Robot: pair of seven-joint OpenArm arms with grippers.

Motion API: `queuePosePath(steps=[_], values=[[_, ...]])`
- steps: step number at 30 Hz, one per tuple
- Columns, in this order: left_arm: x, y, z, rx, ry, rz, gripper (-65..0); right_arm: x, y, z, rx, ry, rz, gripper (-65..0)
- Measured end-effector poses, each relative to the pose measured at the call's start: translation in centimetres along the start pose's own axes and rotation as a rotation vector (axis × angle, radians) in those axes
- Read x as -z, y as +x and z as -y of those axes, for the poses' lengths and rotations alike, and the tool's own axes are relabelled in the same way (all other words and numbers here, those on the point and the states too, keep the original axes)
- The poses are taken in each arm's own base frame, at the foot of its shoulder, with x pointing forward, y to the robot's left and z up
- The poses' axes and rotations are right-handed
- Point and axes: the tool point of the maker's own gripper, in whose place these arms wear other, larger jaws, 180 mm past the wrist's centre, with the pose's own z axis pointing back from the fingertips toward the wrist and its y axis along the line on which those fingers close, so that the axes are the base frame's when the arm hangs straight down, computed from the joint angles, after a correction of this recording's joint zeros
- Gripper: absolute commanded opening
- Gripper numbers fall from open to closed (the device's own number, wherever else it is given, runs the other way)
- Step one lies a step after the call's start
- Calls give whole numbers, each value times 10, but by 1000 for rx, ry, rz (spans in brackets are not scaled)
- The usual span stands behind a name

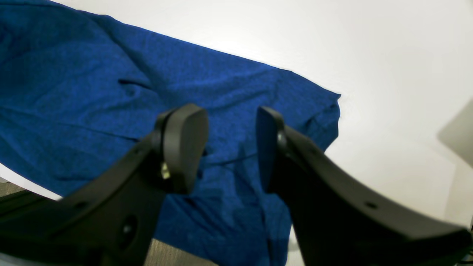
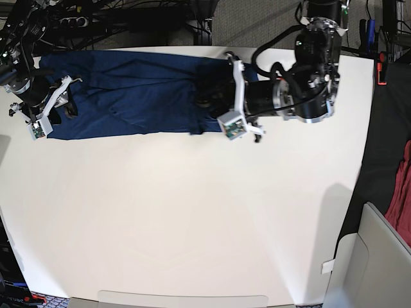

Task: Fold the T-shirt properly
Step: 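Lift the strip end with the left gripper and fold it toward the right gripper, then lay the folded end down and open the left gripper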

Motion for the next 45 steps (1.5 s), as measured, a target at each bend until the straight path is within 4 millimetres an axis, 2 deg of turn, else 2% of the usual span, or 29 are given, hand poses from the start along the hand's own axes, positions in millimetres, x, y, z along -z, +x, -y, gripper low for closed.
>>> queuePosePath(steps=[3,8,12,18,21,23,29,33,38,42,45], values=[[7,10,5,35,-30,9,-612,0,0,0,0,0,1,-389],[24,1,12,12,-84,-32,-593,0,-3,-1,2,3,-6,-389],[24,12,5,29,-75,-12,-515,0,-4,-1,2,4,-9,-389],[22,13,2,32,-67,-13,-367,0,-4,-2,4,4,-8,-389],[19,15,-4,24,-50,1,-343,0,-3,-2,3,4,-5,-389],[11,15,-16,3,-10,16,-344,0,-3,-2,3,4,-6,-389],[-23,-15,-50,-15,105,-66,-344,0,-3,-2,4,5,-6,-389],[-30,-42,-44,-84,110,-87,-344,1,2,-2,-2,7,4,-389],[-45,-66,-47,-174,162,-84,-344,10,30,-12,-43,43,65,-389],[-52,-102,-48,-211,230,-193,-344,11,27,-13,-50,40,48,-389],[-50,-109,-45,-214,234,-218,-344,13,28,-15,-40,45,54,-389]])
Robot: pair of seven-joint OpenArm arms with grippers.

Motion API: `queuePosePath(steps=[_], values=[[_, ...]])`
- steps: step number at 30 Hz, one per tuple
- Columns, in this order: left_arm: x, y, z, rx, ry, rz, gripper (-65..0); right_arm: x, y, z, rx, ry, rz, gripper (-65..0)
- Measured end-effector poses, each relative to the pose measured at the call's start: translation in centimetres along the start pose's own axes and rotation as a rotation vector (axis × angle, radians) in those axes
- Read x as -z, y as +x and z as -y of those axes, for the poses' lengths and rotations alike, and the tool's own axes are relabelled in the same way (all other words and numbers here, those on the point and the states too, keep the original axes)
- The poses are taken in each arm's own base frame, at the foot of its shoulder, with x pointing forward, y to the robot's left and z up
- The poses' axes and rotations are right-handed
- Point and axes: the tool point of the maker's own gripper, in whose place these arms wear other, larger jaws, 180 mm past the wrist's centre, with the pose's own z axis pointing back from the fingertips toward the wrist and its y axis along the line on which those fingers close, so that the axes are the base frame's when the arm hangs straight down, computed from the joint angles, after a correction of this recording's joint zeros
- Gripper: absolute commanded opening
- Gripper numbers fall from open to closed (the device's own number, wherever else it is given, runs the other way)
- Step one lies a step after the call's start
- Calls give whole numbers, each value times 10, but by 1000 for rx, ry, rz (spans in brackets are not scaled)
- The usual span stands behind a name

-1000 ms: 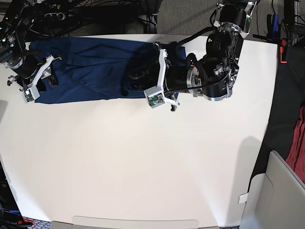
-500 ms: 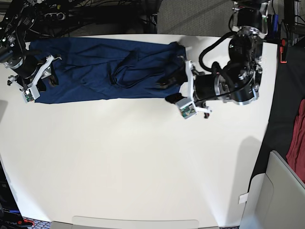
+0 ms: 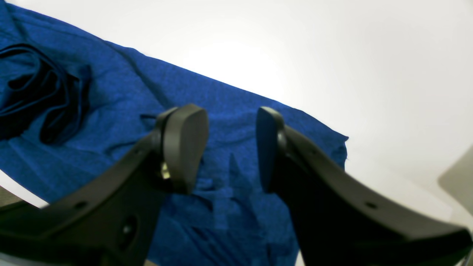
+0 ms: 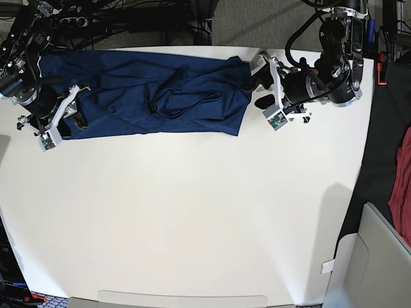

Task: Fold the T-shirt properly
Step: 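Lay the folded end down and open the left gripper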

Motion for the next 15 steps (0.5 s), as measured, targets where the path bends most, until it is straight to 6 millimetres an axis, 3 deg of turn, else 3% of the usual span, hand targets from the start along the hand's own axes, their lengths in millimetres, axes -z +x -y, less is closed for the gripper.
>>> queuePosePath(steps=[6,10,15], values=[[13,4,22,6,-61,7,-384,3,5,-1,9,7,19,-389],[30,15,55,45,-160,20,-407,3,4,-1,10,6,14,-389],[42,28,82,139,-241,11,-431,2,4,-1,11,3,13,-389]])
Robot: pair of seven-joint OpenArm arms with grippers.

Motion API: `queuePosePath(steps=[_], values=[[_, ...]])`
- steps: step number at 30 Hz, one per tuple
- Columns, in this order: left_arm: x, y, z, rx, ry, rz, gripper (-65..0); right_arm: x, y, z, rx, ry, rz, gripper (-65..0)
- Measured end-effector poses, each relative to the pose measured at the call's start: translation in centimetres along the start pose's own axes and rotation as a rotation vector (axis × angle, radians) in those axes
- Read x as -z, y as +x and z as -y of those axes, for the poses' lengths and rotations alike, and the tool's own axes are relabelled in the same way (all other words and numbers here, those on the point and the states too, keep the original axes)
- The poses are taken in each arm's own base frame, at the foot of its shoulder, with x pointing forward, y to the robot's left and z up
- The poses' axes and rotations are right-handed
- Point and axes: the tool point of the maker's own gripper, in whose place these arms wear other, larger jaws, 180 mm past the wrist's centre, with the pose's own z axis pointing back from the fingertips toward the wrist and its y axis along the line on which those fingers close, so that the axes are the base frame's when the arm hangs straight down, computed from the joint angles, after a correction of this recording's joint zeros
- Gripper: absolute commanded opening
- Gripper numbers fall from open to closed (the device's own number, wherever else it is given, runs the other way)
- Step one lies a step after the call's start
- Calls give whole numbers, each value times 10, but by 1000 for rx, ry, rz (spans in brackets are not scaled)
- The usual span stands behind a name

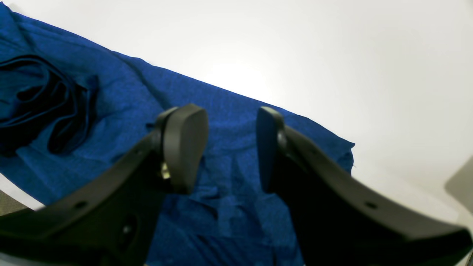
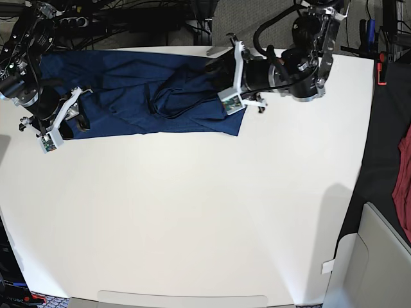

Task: Fold the T-shirt properly
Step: 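Lay the folded end down and open the left gripper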

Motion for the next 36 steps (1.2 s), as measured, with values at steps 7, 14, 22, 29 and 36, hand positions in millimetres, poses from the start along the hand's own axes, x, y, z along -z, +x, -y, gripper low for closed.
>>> queuePosePath(steps=[7,14,22,29,36], values=[[2,7,3,22,-7,15,-433,-1,0,1,1,-3,0,-389],[-10,21,-17,-1,65,112,-416,0,0,1,2,-3,1,-389],[-2,40,-9,-11,47,184,-415,2,-8,6,5,-28,-34,-389],[7,51,-4,-45,22,230,-415,2,-8,5,6,-25,-31,-389],[28,28,-14,-119,43,174,-415,2,-9,5,6,-26,-34,-389]])
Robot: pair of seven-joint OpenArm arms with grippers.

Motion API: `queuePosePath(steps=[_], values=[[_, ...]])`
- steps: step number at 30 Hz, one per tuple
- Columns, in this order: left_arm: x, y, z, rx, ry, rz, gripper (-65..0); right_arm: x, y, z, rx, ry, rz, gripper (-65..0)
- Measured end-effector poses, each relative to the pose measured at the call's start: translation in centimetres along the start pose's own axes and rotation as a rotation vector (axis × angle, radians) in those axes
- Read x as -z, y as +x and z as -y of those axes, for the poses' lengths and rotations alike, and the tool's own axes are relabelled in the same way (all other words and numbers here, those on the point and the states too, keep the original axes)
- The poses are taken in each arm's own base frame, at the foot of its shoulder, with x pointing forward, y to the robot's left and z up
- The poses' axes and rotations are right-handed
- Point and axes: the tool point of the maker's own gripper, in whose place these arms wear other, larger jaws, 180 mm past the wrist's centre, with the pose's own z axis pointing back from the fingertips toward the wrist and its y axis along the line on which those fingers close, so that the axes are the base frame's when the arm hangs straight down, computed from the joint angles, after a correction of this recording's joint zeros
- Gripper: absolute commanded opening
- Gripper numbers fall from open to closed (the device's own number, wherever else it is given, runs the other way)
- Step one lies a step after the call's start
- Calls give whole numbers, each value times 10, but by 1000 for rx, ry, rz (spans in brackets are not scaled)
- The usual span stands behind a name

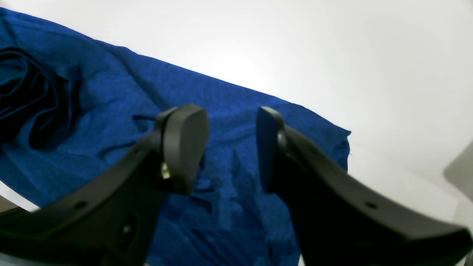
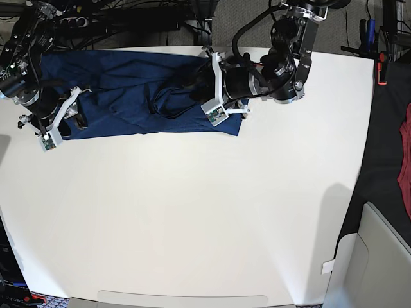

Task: Fold the T-shirt properly
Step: 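Lay the folded end down and open the left gripper, then press the folded end flat with the left gripper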

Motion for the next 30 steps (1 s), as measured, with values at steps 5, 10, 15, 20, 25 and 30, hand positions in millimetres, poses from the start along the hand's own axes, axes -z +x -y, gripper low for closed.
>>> queuePosePath(steps=[5,10,15,20,25,30], values=[[5,-5,2,-40,-14,33,-415,-5,-7,9,25,-30,-9,-389],[6,-9,5,-58,-20,38,-419,-5,-5,8,25,-26,0,-389],[20,-10,33,-39,-98,20,-447,-5,-3,9,24,-27,4,-389],[27,-7,49,-19,-144,21,-575,-5,-4,9,26,-28,3,-389],[25,-12,44,-21,-127,4,-604,-2,-2,11,26,-26,1,-389],[18,-34,42,10,-134,-85,-603,7,12,16,19,-16,23,-389]])
